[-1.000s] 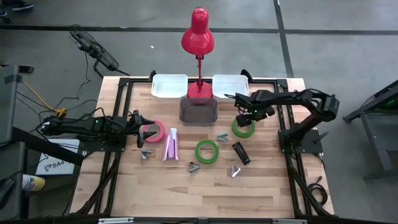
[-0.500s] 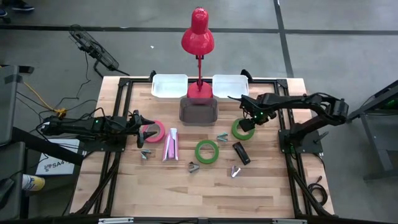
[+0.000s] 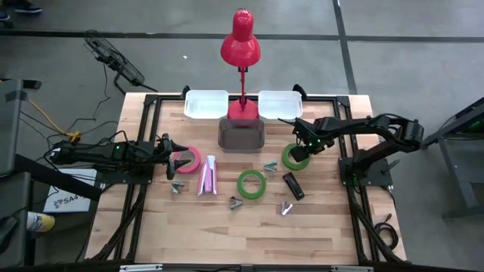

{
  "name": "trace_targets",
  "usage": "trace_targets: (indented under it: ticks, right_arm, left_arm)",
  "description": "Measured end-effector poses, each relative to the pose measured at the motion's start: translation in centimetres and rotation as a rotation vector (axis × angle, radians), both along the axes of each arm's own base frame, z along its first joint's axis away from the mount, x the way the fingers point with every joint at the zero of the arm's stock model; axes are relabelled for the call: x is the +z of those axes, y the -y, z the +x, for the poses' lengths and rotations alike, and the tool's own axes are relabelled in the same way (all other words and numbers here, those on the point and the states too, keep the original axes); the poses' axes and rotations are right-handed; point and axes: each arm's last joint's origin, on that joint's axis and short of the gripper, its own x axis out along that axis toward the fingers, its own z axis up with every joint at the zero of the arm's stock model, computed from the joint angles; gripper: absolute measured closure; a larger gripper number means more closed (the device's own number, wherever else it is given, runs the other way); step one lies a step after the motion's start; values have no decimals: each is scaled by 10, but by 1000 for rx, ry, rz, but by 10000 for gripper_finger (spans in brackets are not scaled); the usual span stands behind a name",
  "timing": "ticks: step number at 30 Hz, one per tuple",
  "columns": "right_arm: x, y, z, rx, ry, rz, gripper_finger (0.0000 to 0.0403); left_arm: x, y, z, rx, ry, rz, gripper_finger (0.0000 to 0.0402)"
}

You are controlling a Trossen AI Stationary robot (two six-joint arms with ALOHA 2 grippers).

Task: Pick and place Stapler, Stapler remover, tape
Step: Put the top green tape into the right white bin

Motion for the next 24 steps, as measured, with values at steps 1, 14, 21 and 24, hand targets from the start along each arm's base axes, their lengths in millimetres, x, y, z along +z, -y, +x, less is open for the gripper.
trace_targets:
  ticks: [1,14,21,24]
  right_arm:
    - [0,0,0,0,2,-1,213]
    - [4,9,0,6,35,26,324]
    - [6,15,-2,21,43,25,325]
    - [14,20,2,29,50,6,325]
  left_arm:
    - [0,0,0,0,0,0,145]
    - [0,0,0,0,0,0,145]
    - [0,0,0,0,0,0,145]
    - [0,0,0,0,0,0,145]
